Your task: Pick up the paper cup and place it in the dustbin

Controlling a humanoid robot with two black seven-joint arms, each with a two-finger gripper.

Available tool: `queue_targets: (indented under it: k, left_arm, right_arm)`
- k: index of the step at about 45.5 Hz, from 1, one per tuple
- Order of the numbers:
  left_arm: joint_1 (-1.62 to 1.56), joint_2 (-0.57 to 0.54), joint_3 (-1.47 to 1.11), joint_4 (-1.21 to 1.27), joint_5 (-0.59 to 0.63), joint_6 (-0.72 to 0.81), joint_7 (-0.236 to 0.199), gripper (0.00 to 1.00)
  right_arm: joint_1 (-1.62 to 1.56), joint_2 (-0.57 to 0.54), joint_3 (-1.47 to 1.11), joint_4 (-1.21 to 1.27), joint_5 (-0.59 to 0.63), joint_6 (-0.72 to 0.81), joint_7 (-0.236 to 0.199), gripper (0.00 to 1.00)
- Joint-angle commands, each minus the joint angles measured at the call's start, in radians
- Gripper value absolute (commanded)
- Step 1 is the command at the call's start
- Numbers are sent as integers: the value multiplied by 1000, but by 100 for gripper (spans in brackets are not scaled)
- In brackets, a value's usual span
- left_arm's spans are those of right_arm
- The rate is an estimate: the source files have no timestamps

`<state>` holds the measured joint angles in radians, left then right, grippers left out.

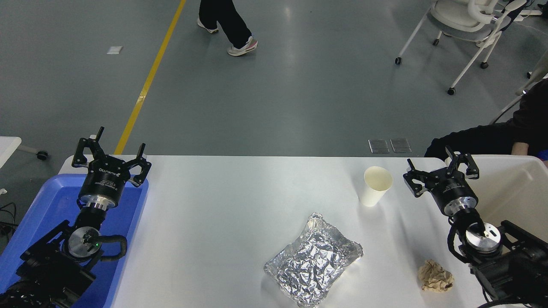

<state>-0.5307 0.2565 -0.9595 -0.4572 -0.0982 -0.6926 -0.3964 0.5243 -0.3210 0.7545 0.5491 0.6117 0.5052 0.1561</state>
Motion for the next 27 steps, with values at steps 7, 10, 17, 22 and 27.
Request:
queue_targets:
  k: [7,10,17,22,27]
  left_arm:
    - [2,1,-1,0,0,1,1,100]
    - [2,1,-1,0,0,-1,1,100]
    - [2,1,1,-1,0,-1,1,100]
    - [0,1,1,-1,0,-1,1,100]
    - [0,1,4,-1,0,-1,1,100]
  right_arm:
    - [19,2,-14,25,-12,13,-4,100]
    - [34,-3,-29,49,-44,13,-6,100]
    - [118,-70,-78,150,-274,1,-10,100]
    - [203,-157,-147,300,-516,0,-32,100]
    - [371,-243,-351,359,-674,0,-55,100]
